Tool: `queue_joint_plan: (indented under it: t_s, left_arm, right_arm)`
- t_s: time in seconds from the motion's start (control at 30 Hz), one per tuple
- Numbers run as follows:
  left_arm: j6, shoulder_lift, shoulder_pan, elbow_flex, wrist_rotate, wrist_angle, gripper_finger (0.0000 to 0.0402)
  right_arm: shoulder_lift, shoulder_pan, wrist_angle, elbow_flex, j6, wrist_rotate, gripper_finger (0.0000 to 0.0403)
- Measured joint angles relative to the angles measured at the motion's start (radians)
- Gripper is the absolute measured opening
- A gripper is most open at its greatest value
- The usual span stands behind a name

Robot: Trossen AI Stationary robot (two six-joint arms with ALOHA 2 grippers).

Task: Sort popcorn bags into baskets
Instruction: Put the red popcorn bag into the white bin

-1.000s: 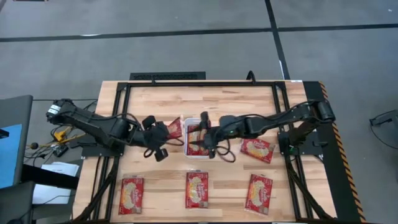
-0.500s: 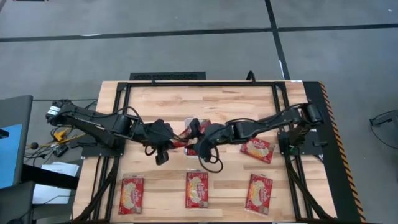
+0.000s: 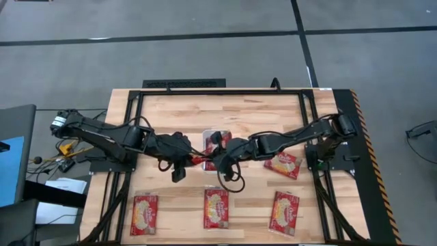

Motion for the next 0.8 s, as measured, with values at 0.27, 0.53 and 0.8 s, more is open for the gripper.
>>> queue_joint_plan:
  t_s: [0.27,0.53,0.8]
  left_arm:
    - [0.128,-0.103,-0.011,0.001,-0.052,0.0,0.019]
    - [0.176,-0.219,-0.125,0.002,-0.258,-0.076,0.0225]
    - [0.21,-0.217,-0.274,-0.104,-0.455,0.031,0.0226]
  right_arm:
    - [-0.127,-0.035,-0.089,0.001,0.07,-0.064,0.0005]
    - [-0.239,-0.115,-0.149,-0.062,0.141,-0.285,0.0004]
    - [-0.365,-0.178,0.141,-0.318,0.223,-0.588,0.0004]
